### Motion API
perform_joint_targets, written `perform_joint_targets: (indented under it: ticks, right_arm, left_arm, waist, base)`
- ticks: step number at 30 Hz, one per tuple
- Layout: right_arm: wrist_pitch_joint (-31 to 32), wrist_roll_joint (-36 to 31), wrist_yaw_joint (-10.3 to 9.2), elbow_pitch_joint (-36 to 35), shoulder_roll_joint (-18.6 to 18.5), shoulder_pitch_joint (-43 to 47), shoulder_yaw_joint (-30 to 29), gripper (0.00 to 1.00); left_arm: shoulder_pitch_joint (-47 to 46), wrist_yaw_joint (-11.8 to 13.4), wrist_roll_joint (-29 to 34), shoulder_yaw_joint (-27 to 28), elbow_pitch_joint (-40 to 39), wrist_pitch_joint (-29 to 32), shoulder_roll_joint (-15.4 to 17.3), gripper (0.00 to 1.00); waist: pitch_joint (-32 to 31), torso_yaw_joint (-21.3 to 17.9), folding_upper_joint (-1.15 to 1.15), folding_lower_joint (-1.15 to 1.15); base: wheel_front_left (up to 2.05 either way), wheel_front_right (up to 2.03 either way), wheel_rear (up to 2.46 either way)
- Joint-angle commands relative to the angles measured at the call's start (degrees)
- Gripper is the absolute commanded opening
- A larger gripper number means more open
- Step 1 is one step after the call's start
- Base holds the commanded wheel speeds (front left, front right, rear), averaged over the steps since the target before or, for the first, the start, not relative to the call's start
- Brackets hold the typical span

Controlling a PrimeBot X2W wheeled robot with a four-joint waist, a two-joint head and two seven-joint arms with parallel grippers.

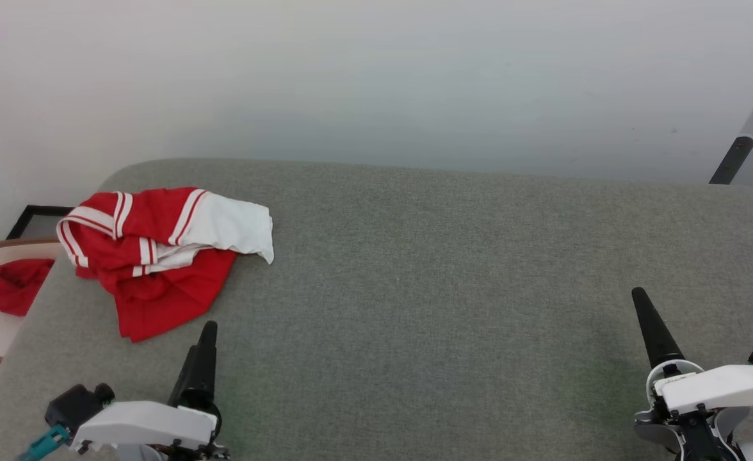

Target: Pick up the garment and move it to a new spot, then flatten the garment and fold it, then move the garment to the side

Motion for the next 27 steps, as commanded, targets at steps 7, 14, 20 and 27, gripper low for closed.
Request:
perform_joint_targets:
  ticks: [7,14,20,27]
  right_arm:
    - [-1.94,-10.56,0.03,0.39,-1.13,-2.73,1.07,1.00]
    - [-3.09,-20.11,0.03,0.88,-1.65,-3.25,0.64,1.00]
    - [-3.94,-27.39,0.03,0.82,-1.78,-3.47,-0.10,1.00]
    - [-4.63,-34.93,0.03,0.59,-1.89,-3.49,-0.56,1.00]
  left_arm:
    - [-1.50,1.15,9.89,-0.87,-0.51,-1.91,1.65,1.00]
    - [-1.57,1.32,16.48,-1.27,-0.41,-3.26,2.28,1.00]
    - [-2.07,1.03,21.64,-1.86,-0.19,-4.38,2.78,1.00]
    - [-2.91,1.34,27.80,-3.05,1.10,-5.61,3.31,1.00]
  waist:
    - [0.01,0.05,0.00,0.00]
    - [0.04,-0.02,0.00,0.00]
    - [0.21,0.03,0.00,0.00]
    - [0.36,0.04,0.00,0.00]
  base:
    - [0.00,0.00,0.00]
    - [0.00,0.00,0.00]
    - [0.00,0.00,0.00]
    - [0.00,0.00,0.00]
